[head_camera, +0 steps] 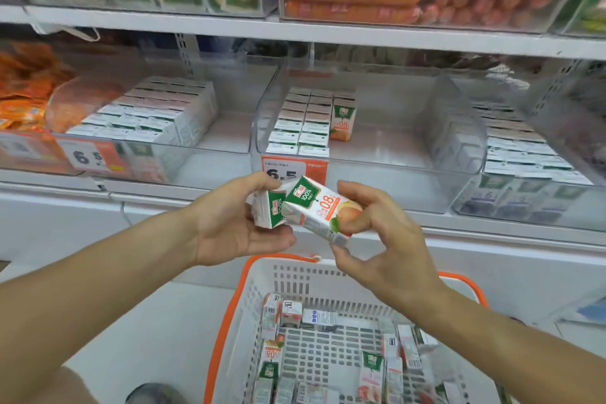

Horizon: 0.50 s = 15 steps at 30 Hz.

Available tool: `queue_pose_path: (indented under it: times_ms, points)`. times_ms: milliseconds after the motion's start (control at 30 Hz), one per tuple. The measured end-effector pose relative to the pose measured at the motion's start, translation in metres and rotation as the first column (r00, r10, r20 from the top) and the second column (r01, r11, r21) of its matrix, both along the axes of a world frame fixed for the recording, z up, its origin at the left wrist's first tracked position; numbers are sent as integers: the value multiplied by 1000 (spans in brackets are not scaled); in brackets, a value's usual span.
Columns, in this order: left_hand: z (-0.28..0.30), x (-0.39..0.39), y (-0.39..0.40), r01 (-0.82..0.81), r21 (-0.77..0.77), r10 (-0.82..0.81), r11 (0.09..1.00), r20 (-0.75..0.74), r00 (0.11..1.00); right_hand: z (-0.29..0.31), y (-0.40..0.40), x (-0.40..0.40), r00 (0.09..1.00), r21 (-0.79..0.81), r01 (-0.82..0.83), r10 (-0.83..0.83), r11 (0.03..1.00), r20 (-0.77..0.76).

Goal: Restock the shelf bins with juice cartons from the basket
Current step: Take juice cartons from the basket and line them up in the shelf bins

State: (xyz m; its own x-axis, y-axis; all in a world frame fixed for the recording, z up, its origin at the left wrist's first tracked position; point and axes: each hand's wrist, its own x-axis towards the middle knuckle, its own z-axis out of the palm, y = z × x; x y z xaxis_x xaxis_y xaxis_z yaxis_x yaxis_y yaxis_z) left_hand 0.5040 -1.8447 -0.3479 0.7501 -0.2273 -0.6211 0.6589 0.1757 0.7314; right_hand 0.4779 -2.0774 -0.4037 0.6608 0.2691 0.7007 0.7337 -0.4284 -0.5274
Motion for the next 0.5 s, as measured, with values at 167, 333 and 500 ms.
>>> queue_pose_path:
  times_ms: [167,333,500]
  points:
    - [-1,6,-5,62,-77,-64,995,-18,998,-14,4,1,999,-46,-45,45,998,-3]
    - [-11,10,-11,75,17,-75,997,10,997,-27,10,0,994,-131,-72,61,989,-89]
    - [-23,10,-11,112,139,-114,984,8,993,-18,15,-4,871,43,-156,158,987,-465]
